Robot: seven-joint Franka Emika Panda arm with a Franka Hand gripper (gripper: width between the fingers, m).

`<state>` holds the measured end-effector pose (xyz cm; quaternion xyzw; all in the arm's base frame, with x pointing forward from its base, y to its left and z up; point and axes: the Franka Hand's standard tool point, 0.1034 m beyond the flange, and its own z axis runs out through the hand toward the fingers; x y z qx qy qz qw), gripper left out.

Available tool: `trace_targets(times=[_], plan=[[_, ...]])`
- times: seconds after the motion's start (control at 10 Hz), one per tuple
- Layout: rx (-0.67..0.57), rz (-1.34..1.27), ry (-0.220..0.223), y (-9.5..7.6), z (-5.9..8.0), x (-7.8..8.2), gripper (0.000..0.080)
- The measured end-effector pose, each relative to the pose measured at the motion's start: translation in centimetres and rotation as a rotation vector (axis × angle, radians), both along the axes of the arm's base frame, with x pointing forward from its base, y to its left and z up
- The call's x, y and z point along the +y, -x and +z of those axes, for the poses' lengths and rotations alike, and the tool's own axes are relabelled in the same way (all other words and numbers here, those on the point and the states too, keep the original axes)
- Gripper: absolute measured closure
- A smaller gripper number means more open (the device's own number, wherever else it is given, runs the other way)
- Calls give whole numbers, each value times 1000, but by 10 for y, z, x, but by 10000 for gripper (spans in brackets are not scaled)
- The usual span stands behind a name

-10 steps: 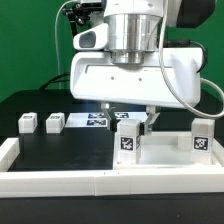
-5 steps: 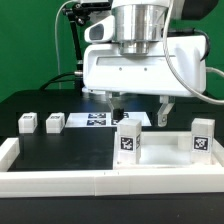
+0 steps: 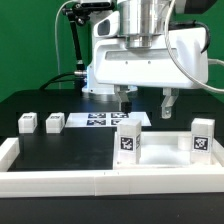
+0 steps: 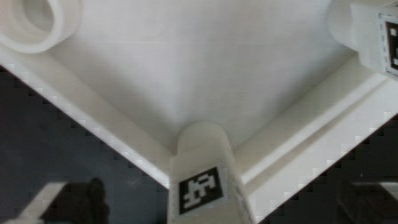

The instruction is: Assemble square table

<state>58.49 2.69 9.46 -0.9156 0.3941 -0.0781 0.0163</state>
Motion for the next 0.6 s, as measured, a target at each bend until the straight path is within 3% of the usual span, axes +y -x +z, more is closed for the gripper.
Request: trace_targets(times=[0.2,0.4,0.6], plan=[[0,-98,-14,4,-1,2,151],[17,-264,-40,23,-5,4,151],[24,-278,-43,28,-10,6,151]])
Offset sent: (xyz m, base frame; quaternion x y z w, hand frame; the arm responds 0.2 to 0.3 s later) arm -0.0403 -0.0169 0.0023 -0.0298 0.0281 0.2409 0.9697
